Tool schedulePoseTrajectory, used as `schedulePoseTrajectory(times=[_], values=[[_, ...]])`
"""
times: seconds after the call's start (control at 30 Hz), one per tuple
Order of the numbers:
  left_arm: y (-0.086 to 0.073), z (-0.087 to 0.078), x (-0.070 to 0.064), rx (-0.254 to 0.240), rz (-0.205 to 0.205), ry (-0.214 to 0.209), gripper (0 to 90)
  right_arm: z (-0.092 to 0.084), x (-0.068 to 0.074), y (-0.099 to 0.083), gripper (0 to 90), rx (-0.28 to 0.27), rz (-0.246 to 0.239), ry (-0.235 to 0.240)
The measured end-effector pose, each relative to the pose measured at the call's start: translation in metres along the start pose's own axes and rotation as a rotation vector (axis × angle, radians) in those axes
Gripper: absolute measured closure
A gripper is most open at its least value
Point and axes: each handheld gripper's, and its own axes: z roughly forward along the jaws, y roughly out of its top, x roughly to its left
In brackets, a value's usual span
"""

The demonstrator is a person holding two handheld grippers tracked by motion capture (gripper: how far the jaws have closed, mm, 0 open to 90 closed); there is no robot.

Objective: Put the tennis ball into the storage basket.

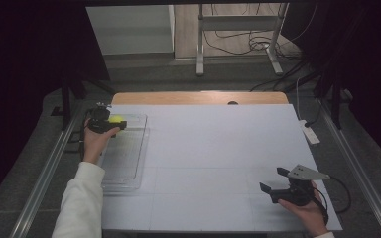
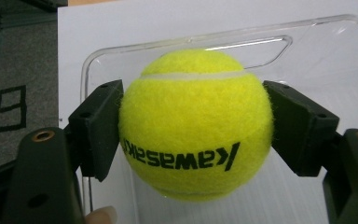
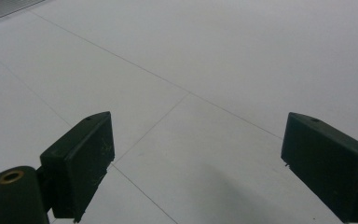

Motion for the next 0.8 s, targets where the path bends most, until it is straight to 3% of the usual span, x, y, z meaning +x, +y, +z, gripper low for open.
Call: schedulePoseTrajectory(times=[0.47,0.8], values=[[-0.003,0.005,-0.004,0.033,0.025,-0.003,26.0,0.000,0.000,0.000,9.8,0.002,0.000,-0.002],[-0.004,0.011,-0.008,0.062,0.057,0.025,25.7,0.000,0.000,0.000,9.8,0.003,0.000,-0.002]])
